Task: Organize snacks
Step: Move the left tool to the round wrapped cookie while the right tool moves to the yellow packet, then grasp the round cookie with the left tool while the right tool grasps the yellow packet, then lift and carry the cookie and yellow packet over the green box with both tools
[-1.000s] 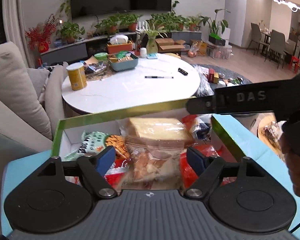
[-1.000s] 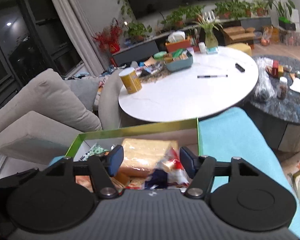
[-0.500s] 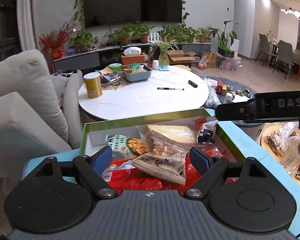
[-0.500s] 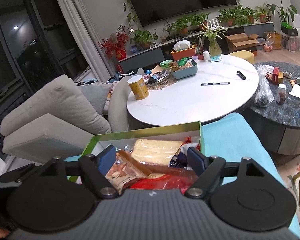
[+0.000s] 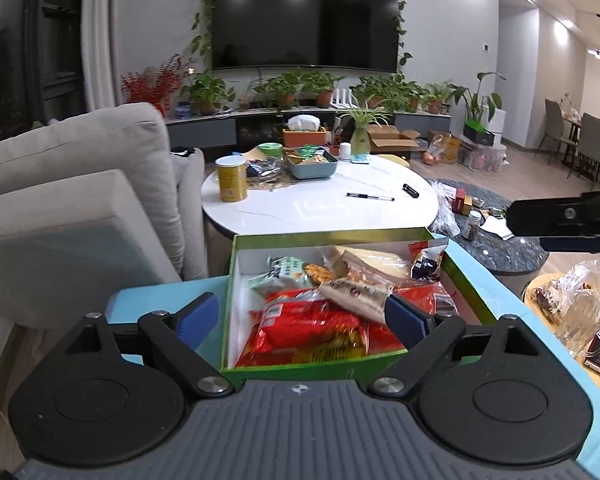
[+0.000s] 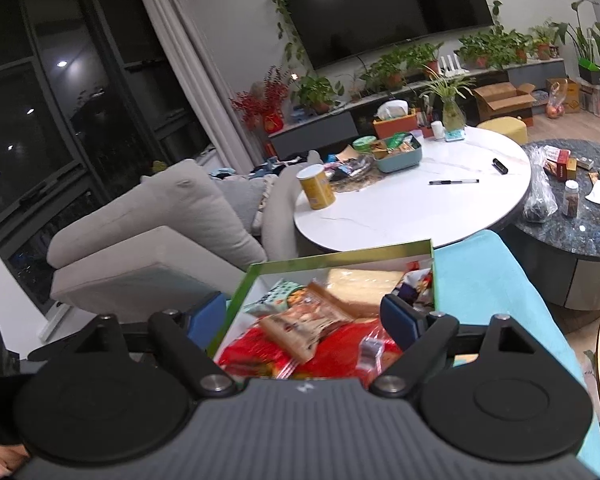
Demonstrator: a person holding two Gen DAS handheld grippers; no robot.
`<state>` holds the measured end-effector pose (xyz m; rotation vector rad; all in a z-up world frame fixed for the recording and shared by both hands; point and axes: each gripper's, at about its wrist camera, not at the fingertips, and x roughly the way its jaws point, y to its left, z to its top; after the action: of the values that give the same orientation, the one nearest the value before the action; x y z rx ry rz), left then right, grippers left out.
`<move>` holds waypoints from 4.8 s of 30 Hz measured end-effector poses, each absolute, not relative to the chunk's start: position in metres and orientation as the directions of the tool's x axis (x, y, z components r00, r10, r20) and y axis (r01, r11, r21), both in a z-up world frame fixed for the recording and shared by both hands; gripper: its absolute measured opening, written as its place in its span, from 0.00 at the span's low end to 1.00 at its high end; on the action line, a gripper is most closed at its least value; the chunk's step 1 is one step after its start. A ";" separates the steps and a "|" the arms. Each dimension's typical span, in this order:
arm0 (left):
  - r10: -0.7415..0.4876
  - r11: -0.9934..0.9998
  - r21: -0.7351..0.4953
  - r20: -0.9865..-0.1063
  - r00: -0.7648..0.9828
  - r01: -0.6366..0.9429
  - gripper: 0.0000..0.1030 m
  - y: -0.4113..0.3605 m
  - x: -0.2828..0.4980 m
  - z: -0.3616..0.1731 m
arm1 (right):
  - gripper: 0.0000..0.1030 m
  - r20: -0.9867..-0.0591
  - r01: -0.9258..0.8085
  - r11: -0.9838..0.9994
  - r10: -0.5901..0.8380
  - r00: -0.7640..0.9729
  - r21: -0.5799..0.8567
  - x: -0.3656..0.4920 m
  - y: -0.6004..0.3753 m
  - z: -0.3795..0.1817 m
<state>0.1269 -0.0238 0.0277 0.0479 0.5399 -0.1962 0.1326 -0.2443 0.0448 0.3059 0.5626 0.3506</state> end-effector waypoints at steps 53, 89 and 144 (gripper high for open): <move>-0.017 1.000 -0.024 -0.784 0.620 -0.004 0.86 0.015 0.086 -0.085 | 0.81 -0.773 -0.108 0.985 0.174 0.610 0.136 0.090 -0.241 -0.075; -0.052 0.997 -0.003 -0.764 0.643 0.077 0.40 0.002 0.078 -0.089 | 0.80 -0.778 -0.158 0.980 0.193 0.598 0.122 0.098 -0.234 -0.086; -0.229 0.961 0.001 -0.565 0.793 0.278 0.32 -0.045 0.150 0.031 | 0.80 -0.558 -0.222 0.947 0.316 0.767 0.231 0.138 -0.223 0.021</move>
<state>0.1504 -0.0449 0.0312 0.0858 0.5961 -0.2730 0.1384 -0.2227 0.0208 0.1549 0.6323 0.2930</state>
